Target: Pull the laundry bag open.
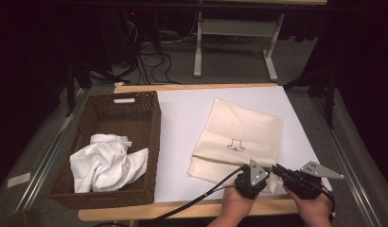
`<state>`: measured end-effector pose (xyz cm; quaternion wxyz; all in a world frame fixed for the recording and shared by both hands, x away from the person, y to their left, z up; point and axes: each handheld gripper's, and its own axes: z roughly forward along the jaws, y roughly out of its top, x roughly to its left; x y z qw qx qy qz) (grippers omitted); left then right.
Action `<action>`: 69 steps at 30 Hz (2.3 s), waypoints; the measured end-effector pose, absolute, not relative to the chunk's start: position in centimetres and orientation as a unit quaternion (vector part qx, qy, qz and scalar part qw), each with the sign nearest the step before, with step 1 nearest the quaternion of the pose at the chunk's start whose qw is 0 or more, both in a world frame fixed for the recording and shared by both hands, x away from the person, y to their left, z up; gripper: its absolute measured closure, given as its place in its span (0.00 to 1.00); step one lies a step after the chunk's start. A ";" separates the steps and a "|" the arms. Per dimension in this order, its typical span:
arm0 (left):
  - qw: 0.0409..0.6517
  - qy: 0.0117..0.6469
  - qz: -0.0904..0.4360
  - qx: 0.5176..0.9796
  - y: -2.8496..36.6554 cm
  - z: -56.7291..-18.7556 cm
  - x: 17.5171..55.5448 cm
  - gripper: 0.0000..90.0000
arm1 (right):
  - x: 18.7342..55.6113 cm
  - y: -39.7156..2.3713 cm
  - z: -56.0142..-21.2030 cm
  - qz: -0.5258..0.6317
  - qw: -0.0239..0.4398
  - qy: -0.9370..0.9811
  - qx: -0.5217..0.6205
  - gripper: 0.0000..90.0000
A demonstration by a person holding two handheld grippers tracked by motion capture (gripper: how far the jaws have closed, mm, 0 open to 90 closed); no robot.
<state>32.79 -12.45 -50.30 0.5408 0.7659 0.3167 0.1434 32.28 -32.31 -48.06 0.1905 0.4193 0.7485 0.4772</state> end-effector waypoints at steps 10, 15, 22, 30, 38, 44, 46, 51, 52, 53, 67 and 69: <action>0.538 0.319 0.148 0.766 -12.4 -50.2 32.7 0.97 | 32.2 -32.2 -48.1 0.472 0.198 0.753 0.412 0.95; 0.540 0.323 0.148 0.763 -12.3 -50.2 32.6 0.97 | 32.2 -32.2 -47.9 0.471 0.199 0.754 0.413 0.95; 0.541 0.324 0.148 0.762 -12.2 -50.1 32.5 0.97 | 32.1 -32.1 -47.9 0.470 0.203 0.755 0.410 0.95; 0.538 0.326 0.147 0.763 -12.1 -50.1 32.5 0.97 | 31.9 -32.0 -47.9 0.470 0.203 0.755 0.410 0.95; 0.540 0.327 0.148 0.761 -12.0 -50.1 32.5 0.97 | 31.8 -31.9 -47.8 0.469 0.205 0.756 0.408 0.95; 0.540 0.329 0.148 0.760 -11.8 -50.1 32.4 0.97 | 31.8 -31.9 -47.8 0.470 0.207 0.757 0.403 0.95; 0.541 0.329 0.149 0.760 -11.9 -50.1 32.4 0.97 | 31.8 -31.9 -47.8 0.469 0.205 0.758 0.404 0.96; 0.537 0.328 0.152 0.762 -11.9 -50.2 32.4 0.97 | 31.8 -31.8 -47.8 0.468 0.207 0.759 0.402 0.96; 0.537 0.328 0.153 0.762 -11.9 -50.2 32.4 0.97 | 31.8 -31.8 -47.8 0.468 0.206 0.759 0.402 0.96; 0.537 0.328 0.153 0.762 -11.9 -50.2 32.4 0.97 | 31.8 -31.8 -47.8 0.468 0.204 0.759 0.404 0.96; 0.539 0.332 0.150 0.759 -11.7 -50.2 32.4 0.97 | 31.7 -31.8 -47.8 0.469 0.203 0.760 0.403 0.96; 0.543 0.331 0.147 0.758 -11.6 -50.2 32.3 0.97 | 31.7 -31.8 -47.8 0.471 0.202 0.758 0.404 0.96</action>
